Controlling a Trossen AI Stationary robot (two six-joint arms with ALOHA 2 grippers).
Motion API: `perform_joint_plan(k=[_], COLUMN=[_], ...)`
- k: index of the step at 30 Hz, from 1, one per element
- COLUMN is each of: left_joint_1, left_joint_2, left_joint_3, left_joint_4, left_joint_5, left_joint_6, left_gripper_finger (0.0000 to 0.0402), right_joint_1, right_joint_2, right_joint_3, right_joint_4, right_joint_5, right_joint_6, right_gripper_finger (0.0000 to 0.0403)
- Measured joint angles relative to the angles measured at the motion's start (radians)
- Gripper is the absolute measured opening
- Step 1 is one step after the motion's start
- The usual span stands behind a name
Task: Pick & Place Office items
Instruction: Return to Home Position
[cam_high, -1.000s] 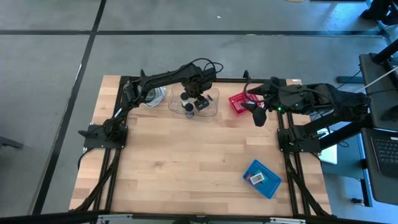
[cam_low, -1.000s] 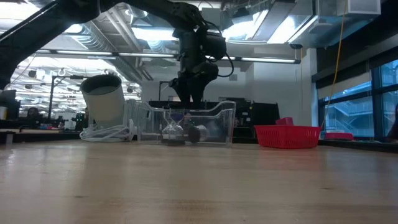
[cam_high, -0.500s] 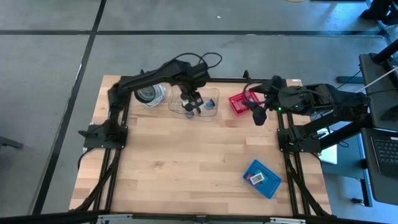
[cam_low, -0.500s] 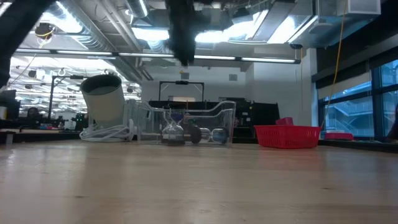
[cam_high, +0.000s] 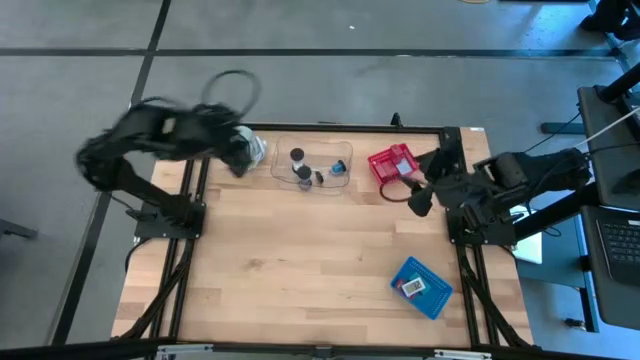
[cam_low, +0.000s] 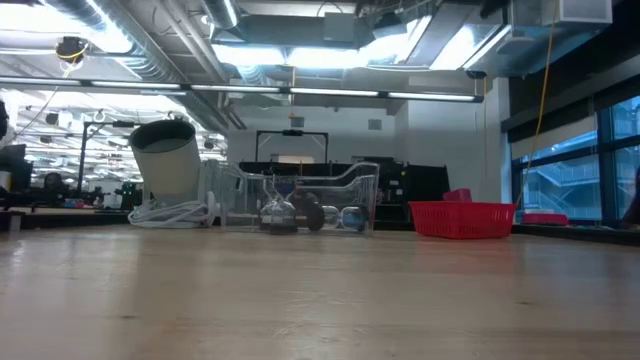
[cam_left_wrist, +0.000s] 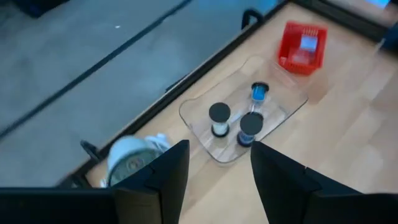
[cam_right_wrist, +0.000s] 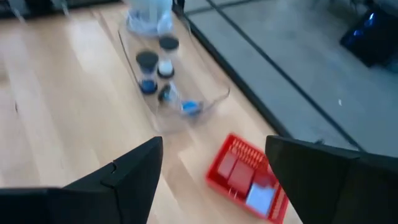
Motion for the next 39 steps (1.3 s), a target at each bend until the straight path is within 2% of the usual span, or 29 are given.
perform_joint_plan(k=[9,14,18,20,26,33,39], left_joint_1=[-0.240,-0.283,-0.301,-0.308,-0.322,-0.322,-0.321], left_joint_2=[-0.432,-0.593,-0.687,-0.723,-0.789,-0.812,-0.816], left_joint_3=[-0.407,-0.629,-0.805,-0.895,-1.155,-1.393,-1.559], left_joint_4=[0.003,0.085,0.223,0.316,0.681,1.166,1.478], left_joint_5=[-0.164,-0.188,-0.179,-0.143,-0.027,0.076,0.096], left_joint_6=[-0.388,-0.413,-0.312,-0.243,0.070,0.404,0.514], left_gripper_finger=[0.0161,0.0154,0.0149,0.0147,0.0143,0.0143,0.0143], right_joint_1=[0.011,0.011,0.011,0.011,0.011,0.013,0.039], right_joint_2=[-0.076,-0.096,-0.096,-0.096,-0.095,-0.095,-0.095], right_joint_3=[-0.229,-0.301,-0.335,-0.354,-0.383,-0.387,-0.396], right_joint_4=[0.035,0.087,0.138,0.173,0.225,0.342,0.464], right_joint_5=[-0.026,-0.052,-0.066,-0.072,-0.073,-0.070,-0.070], right_joint_6=[0.177,0.213,0.213,0.210,0.190,0.031,-0.155], right_gripper_finger=[0.0285,0.0285,0.0285,0.0285,0.0285,0.0285,0.0285])
